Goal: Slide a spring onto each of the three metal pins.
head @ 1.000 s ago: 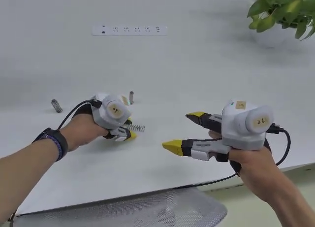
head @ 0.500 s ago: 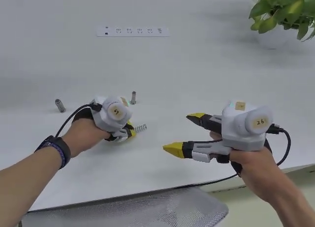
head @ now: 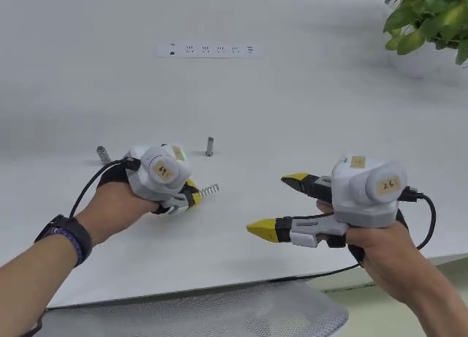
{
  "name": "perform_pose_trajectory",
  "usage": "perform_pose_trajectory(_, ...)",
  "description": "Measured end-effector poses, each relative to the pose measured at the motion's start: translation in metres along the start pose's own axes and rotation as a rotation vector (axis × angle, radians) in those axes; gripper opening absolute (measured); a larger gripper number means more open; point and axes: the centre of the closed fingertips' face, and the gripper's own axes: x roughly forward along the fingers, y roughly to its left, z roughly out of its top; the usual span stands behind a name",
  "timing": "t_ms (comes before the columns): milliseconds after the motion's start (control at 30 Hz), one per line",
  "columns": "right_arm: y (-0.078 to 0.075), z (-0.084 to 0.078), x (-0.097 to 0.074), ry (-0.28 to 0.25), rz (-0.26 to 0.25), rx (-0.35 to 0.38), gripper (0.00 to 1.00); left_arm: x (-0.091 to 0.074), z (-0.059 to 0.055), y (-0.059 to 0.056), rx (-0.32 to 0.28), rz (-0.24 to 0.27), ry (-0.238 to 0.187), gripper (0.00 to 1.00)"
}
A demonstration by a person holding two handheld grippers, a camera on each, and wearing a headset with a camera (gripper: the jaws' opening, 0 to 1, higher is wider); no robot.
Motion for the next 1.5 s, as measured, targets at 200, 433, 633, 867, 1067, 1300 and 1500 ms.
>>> perform_pose_trajectory(200,0.005,0.001,0.004,0.002,0.02,-0.008,0.73,-0.014,-0.008,-0.002,-0.009,0.022,-0.004,0.02)
perform_pose_trajectory(433,0.011,0.002,0.01,0.002,0.047,-0.015,0.72,-0.029,-0.019,-0.009,0.002,0.04,0.002,0.02)
perform_pose_trajectory(633,0.017,0.004,0.015,-0.001,0.067,-0.022,0.7,-0.044,-0.025,-0.009,0.007,0.065,0.003,0.02)
perform_pose_trajectory(867,0.024,0.007,0.022,0.003,0.09,-0.035,0.7,-0.057,-0.028,-0.007,0.003,0.087,-0.007,0.02)
perform_pose_trajectory(1067,0.027,0.007,0.025,0.009,0.102,-0.043,0.69,-0.07,-0.03,-0.011,-0.001,0.106,-0.019,0.02)
perform_pose_trajectory(1300,0.029,0.01,0.028,0.006,0.109,-0.043,0.68,-0.08,-0.029,-0.016,-0.013,0.121,-0.039,0.02)
perform_pose_trajectory(1500,0.031,0.013,0.034,0.007,0.119,-0.046,0.67,-0.087,-0.023,-0.02,-0.012,0.127,-0.06,0.02)
